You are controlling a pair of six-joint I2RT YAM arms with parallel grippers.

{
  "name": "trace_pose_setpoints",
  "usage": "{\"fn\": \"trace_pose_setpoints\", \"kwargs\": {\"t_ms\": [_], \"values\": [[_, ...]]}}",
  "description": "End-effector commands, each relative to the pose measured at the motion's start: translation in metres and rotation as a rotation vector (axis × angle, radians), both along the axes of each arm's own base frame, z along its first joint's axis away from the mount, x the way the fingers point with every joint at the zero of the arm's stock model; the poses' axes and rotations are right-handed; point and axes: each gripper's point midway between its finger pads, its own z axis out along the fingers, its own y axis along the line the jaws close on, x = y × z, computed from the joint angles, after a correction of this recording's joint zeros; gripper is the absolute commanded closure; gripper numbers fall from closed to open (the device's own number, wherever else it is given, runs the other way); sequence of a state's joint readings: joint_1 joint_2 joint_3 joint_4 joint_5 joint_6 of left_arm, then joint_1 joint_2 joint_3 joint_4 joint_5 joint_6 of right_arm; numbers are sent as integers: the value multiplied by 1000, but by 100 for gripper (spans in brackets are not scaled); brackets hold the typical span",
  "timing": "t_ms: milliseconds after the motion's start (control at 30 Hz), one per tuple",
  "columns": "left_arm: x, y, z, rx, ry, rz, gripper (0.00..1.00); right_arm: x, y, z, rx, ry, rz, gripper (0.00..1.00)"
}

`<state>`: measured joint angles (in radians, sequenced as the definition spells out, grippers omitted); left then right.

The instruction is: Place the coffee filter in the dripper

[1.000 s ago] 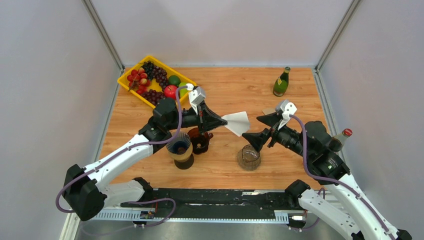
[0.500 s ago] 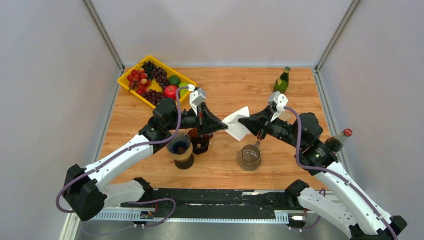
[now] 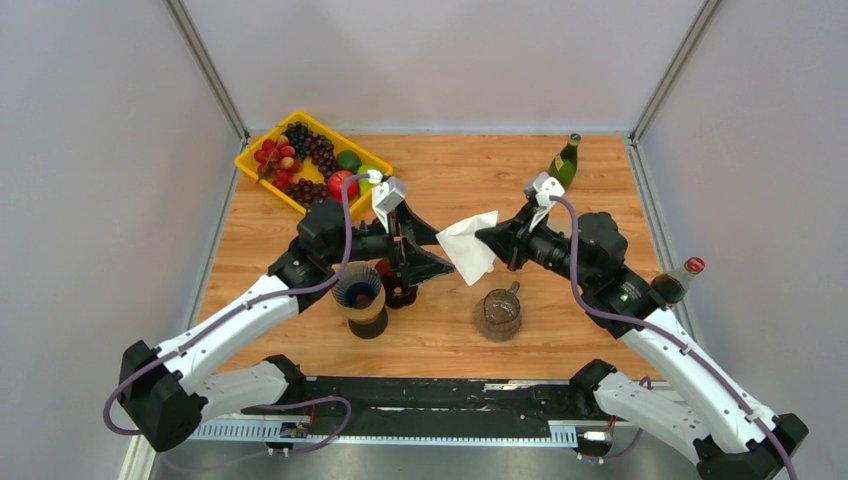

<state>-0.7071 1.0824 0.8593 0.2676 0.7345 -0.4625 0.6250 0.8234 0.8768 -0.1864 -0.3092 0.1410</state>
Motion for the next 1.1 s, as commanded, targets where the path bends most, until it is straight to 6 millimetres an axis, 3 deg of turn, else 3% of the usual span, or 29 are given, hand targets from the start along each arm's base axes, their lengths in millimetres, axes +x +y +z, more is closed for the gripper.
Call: {"fn": "trace_pose_setpoints", "kwargs": {"t_ms": [0,233,433,500,567,600,633,667,733,767,833,967,1067], "values": [[10,4,6,8,-24,78,4,-16,-2,34,68,-17,35,100],[30,-7,6,29,-20,109,0,-45,10,35,99,153,165,100],[5,-23,15,-65,15,-108,1,-45,12,33,121,231,155,100],[-2,-24,16,-75,20,-153,11,-43,11,31,123,239,139,100],[-4,-24,16,-87,22,-168,32,-40,9,30,122,235,118,100],[-4,-24,16,-87,26,-167,51,-39,8,29,121,234,107,100],[-3,-24,15,-83,42,-160,60,-37,7,29,120,234,94,100],[-3,-24,14,-80,49,-155,77,-35,5,29,120,231,77,95],[0,-25,11,-72,70,-137,95,-30,0,28,119,226,31,80],[3,-25,9,-68,85,-121,97,-27,-4,28,119,222,4,75],[8,-25,7,-68,111,-82,100,-20,-15,27,116,213,-79,51],[17,-21,9,-96,146,-3,100,-10,-51,16,91,204,-285,19],[22,-16,16,-121,158,57,100,-7,-80,2,61,193,-424,3]]}}
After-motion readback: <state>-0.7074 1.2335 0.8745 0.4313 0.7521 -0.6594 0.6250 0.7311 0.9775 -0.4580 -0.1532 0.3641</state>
